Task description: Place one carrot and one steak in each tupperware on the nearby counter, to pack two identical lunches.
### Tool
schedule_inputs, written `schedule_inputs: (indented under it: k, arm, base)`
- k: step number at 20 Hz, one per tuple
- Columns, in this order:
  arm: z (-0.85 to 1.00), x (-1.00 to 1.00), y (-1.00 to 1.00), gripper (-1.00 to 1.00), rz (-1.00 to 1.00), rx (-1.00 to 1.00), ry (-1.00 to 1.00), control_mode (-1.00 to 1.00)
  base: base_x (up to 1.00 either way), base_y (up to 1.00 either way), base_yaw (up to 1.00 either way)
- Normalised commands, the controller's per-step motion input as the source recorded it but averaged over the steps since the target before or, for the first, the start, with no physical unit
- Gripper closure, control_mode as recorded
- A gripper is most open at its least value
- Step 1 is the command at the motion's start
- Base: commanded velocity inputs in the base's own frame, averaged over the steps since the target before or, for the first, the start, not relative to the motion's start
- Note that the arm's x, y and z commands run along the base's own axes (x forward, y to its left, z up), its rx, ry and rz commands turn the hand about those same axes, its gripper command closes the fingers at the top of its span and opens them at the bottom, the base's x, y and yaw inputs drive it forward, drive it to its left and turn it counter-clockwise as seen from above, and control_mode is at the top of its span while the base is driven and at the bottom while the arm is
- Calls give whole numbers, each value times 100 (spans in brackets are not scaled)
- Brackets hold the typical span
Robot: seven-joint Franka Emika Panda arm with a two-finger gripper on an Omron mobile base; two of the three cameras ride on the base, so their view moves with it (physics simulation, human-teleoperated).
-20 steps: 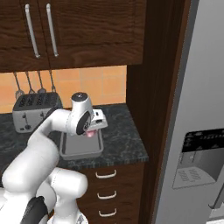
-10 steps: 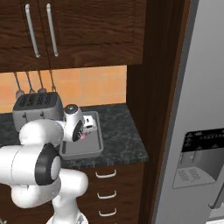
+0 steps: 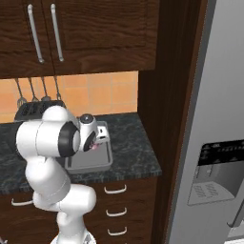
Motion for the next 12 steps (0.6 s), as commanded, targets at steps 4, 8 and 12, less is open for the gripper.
schedule_inputs:
  k: [4,8,12]
  arm:
    - [31,8,0,-100,-3,0,0,-100]
    - [67,-7,8,-100,-5,0,-1,-100]
    - [41,-23,13,-100,-7,0,0,-100]
  base:
    - [0,0,0]
    - [0,0,0]
    - [0,0,0]
